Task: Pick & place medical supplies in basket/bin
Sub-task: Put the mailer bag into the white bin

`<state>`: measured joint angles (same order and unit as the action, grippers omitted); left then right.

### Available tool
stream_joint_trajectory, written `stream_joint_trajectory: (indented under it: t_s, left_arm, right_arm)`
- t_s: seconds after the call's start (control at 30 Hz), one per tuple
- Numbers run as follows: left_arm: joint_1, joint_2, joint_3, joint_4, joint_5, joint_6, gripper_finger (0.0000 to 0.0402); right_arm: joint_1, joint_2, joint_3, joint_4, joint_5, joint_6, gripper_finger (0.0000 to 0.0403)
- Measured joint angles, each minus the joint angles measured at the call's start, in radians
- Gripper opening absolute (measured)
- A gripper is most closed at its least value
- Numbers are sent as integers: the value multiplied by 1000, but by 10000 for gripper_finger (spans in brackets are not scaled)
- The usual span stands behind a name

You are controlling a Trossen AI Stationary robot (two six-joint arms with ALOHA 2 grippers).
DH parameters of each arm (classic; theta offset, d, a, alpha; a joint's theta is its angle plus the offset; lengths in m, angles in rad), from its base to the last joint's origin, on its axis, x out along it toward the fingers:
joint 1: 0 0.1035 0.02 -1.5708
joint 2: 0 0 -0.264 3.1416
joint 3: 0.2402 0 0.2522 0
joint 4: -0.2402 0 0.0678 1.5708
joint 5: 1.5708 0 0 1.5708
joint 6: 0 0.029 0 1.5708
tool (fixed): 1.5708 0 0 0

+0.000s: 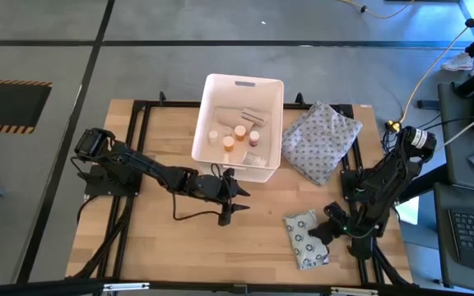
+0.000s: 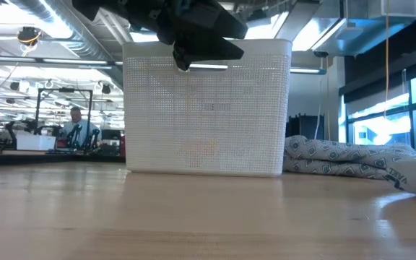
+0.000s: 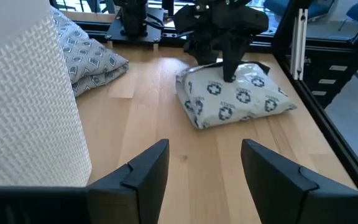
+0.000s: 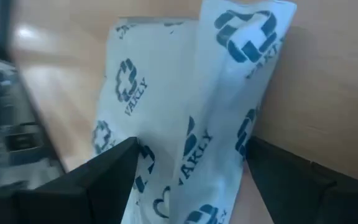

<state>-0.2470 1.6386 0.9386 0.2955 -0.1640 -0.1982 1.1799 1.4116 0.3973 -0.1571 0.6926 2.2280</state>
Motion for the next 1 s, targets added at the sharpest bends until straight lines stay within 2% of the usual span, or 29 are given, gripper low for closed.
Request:
stream_joint_trajectory:
  t_s: [0.17, 0.3, 0.5, 0.63, 0.83, 1.0]
  left_arm:
    - [1, 0, 0, -15, 0, 2, 194]
    - [14, 0, 0, -16, 0, 2, 194]
    - [41, 0, 0, -16, 6, 2, 194]
    - [56, 0, 0, -16, 10, 3, 194]
    - [63, 0, 0, -20, 8, 3, 194]
    - [63, 0, 0, -24, 4, 3, 194]
  right_arm:
    - [-1, 0, -84, 169, 41, -19, 302]
    - [-3, -1, -114, 266, 36, -97, 303]
    - [-3, -4, -110, 264, 18, -231, 303]
    - [-6, 0, -100, 256, 49, -367, 303]
    - [-38, 0, -90, 253, 45, -368, 303]
    - [-65, -3, -90, 257, -18, -321, 283]
